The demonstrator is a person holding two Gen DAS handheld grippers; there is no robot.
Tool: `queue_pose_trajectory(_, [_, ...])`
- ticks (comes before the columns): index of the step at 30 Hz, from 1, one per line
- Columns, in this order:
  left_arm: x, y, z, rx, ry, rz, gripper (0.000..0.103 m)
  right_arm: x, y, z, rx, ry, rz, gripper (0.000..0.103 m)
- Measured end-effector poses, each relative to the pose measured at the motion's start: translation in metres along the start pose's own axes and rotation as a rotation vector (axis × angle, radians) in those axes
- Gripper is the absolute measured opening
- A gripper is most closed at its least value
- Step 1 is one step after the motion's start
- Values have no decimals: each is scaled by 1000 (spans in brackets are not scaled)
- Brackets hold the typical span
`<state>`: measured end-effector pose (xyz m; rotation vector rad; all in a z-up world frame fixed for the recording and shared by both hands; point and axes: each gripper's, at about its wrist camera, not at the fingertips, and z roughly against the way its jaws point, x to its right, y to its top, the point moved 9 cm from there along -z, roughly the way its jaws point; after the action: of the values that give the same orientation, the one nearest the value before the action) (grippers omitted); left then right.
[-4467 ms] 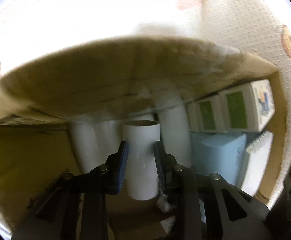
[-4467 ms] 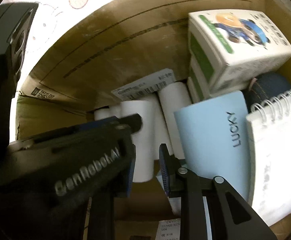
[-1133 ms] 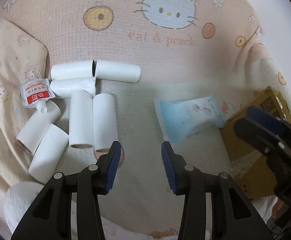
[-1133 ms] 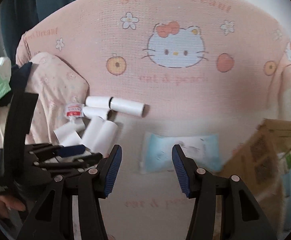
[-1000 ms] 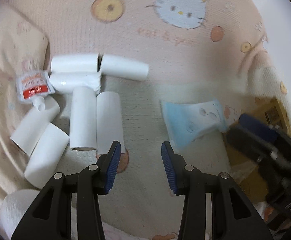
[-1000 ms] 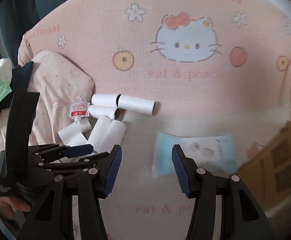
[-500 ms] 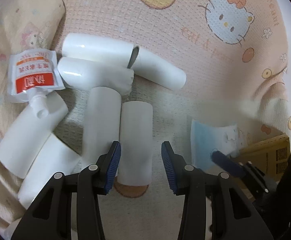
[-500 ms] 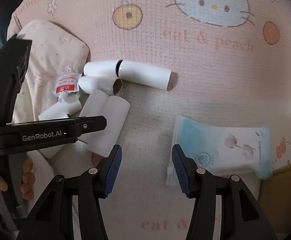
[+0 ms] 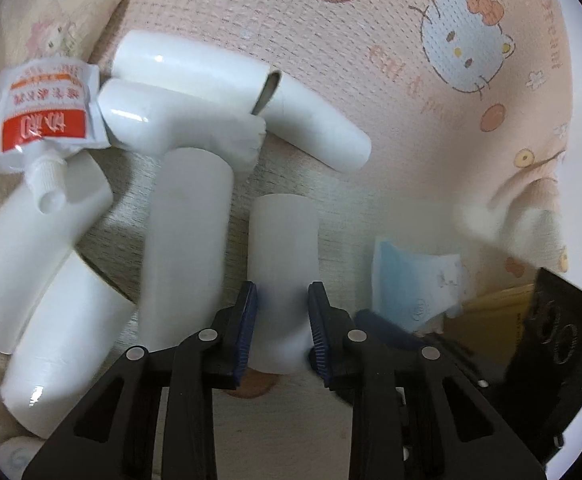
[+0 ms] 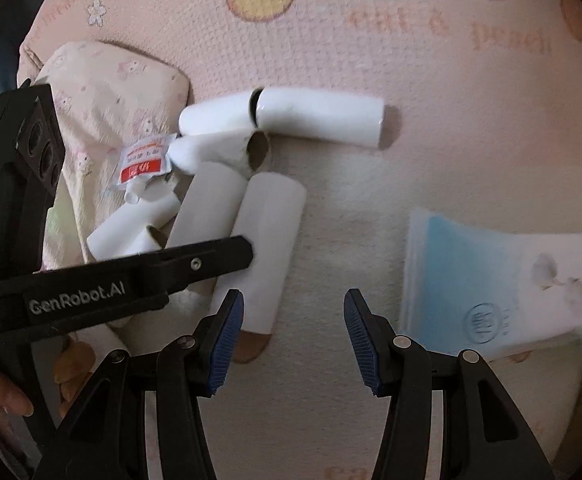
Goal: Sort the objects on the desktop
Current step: 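Close the right tool on a standing white tube while the left tool also grips it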
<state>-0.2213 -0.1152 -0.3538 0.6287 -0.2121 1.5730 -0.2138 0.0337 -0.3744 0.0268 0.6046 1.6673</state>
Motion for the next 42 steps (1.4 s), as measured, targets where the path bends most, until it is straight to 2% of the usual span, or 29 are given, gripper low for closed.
queue_pose_trajectory(5, [12, -7, -8, -36, -43, -23, 25, -7, -3, -5, -10, 31, 11, 49])
queue_pose_trajectory(7, [15, -11, -10, -43, -45, -31, 25, -7, -5, -8, -13, 33, 5, 41])
queue_pose_trajectory(14, [24, -29, -9, -37, -50, -34, 25, 7, -17, -3, -11, 31, -97, 39])
queue_pose_trajectory(18, [33, -48, -6, -46, -46, -43, 22, 9, -31, 6, -14, 13, -100, 39])
queue_pose_trajectory(24, [38, -87, -3, -68, -68, 9, 22, 15, -63, 23, -33, 2, -124, 39])
queue_pose_trajectory(30, [60, -124, -3, -97, -58, -85, 22, 26, -103, 44, -55, -24, -133, 39])
queue_pose_trajectory(34, [67, -141, -4, -142, -81, -103, 22, 34, -123, 57, -62, -31, -160, 39])
queue_pose_trajectory(37, [71, -146, -2, -163, -110, -111, 22, 34, -134, 65, -61, -19, -173, 39])
queue_pose_trajectory(42, [77, -143, 3, -135, -142, -122, 22, 23, -143, 74, -59, -6, -147, 39])
